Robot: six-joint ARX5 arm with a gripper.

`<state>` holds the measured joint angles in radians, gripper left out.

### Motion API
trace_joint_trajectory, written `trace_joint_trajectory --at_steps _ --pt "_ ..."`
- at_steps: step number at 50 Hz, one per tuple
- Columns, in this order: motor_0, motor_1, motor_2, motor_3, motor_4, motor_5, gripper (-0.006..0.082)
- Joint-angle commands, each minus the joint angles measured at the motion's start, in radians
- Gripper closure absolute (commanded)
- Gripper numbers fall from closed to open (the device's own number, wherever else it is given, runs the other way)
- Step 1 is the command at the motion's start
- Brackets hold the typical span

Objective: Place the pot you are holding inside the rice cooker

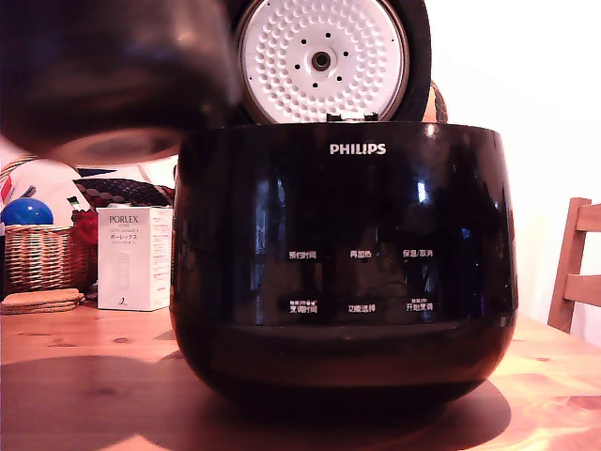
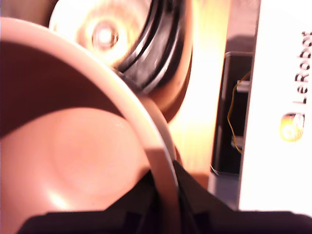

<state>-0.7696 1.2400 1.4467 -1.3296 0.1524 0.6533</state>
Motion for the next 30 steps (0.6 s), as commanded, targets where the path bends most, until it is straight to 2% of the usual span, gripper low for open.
trace_joint_trajectory --at_steps 1,11,30 --pt "-0.017 -0.016 0.043 0.045 0.011 0.002 0.0791" --pt "-0.051 -0.015 0.055 0.114 0.036 0.002 0.0791" --pt "-0.055 0.012 0.075 0.205 0.088 0.006 0.0791"
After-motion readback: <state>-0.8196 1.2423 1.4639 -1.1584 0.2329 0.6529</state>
